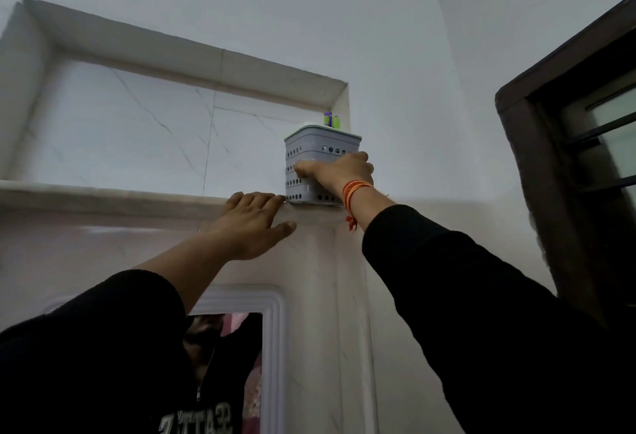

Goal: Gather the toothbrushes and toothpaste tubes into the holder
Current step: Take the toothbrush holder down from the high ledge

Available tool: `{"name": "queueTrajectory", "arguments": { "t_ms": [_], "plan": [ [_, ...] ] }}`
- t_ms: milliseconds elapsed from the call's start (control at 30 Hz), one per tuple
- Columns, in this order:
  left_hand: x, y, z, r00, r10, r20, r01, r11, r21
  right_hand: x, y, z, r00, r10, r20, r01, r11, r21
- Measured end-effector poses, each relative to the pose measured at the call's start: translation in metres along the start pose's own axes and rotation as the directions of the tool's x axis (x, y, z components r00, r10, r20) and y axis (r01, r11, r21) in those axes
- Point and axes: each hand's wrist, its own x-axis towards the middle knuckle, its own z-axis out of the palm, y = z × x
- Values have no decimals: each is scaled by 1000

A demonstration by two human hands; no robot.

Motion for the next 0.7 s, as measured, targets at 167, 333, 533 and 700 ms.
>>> {"name": "queueTrajectory", "arguments": {
  "t_ms": [167,333,533,700],
  "plan": [
    [-24,2,-10,998,-45,-33,34,957,-287,-34,-4,-28,1000,0,0,0,999,43],
    [-69,4,7,999,-53,-11,44,916,-398,-90,9,-42,999,-4,42,2,999,38],
    [-146,15,58,988,-92,126,149,801,-580,-180,67,-26,997,33,75,-29,999,-46],
    [-238,20,117,972,-44,232,178,782,-598,-270,143,1,992,106,72,-101,992,-73]
  ]
}}
